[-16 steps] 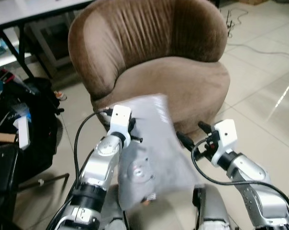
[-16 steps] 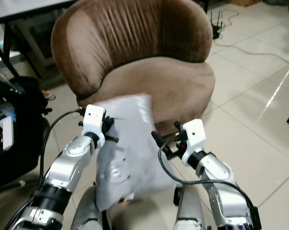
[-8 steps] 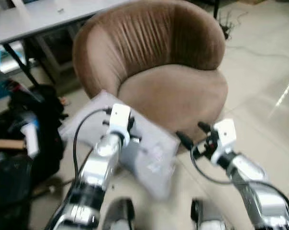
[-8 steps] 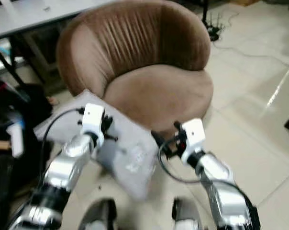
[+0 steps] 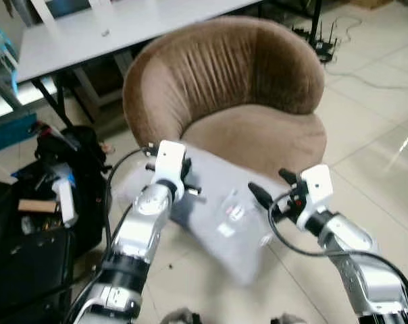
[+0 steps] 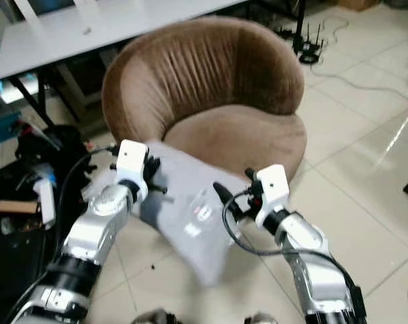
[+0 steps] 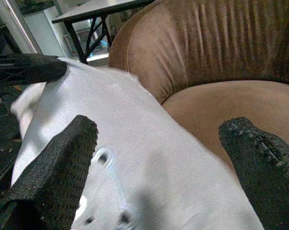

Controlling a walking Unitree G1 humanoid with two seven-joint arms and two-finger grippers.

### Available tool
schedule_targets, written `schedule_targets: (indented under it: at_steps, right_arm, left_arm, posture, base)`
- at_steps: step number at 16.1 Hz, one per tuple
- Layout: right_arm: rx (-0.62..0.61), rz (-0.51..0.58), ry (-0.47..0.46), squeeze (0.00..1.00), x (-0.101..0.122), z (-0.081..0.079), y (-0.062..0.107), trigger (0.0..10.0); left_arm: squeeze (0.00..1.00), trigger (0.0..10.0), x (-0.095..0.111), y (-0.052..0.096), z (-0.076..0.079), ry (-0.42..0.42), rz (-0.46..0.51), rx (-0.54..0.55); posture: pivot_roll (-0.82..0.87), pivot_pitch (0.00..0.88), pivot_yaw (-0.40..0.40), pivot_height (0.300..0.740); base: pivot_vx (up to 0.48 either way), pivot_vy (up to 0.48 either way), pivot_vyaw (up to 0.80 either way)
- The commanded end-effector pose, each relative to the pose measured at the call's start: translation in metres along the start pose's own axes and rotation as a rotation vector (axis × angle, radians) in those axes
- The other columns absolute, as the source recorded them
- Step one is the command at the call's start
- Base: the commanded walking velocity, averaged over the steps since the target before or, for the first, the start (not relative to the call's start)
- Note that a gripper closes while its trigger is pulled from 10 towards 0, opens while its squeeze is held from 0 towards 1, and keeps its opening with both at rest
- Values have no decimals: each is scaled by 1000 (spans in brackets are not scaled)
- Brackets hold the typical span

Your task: Move the pillow to the sofa from floor

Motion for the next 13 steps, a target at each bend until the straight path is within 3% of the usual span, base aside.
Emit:
schedule_targets:
  at_steps: [1, 8, 13]
  right_arm:
    - [0, 3, 8, 0, 0, -2, -4, 10000]
    - [2, 12, -1, 0, -2, -6, -5, 10000]
    - [33, -5, -5, 0, -8, -14, -4, 10000]
  left_arm:
    - [0, 10000, 9, 0, -11, -12, 34, 37]
    - [0, 10000, 11, 0, -10, -4, 47, 31]
    - [0, 10000, 10, 0, -8, 10, 45, 20]
  posture:
    - [-186, 0, 146, 740]
    - [-189, 0, 146, 740]
    - [-188, 0, 145, 740]
  base:
    - [0, 0, 0]
    - [0, 0, 0]
    - [410, 0, 0]
Point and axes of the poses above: a point about 5 cm out from each wrist's last joint towards the gripper, its own y axis pointing back from the gripper into the wrist, its own x axis along the axis of the wrist's last joint, z = x × y, the point moved 6 cm from there along -y, pointing out of the wrist towards the gripper, and after that the axes turned 10 degrees about -y, right-handed, at the moved point
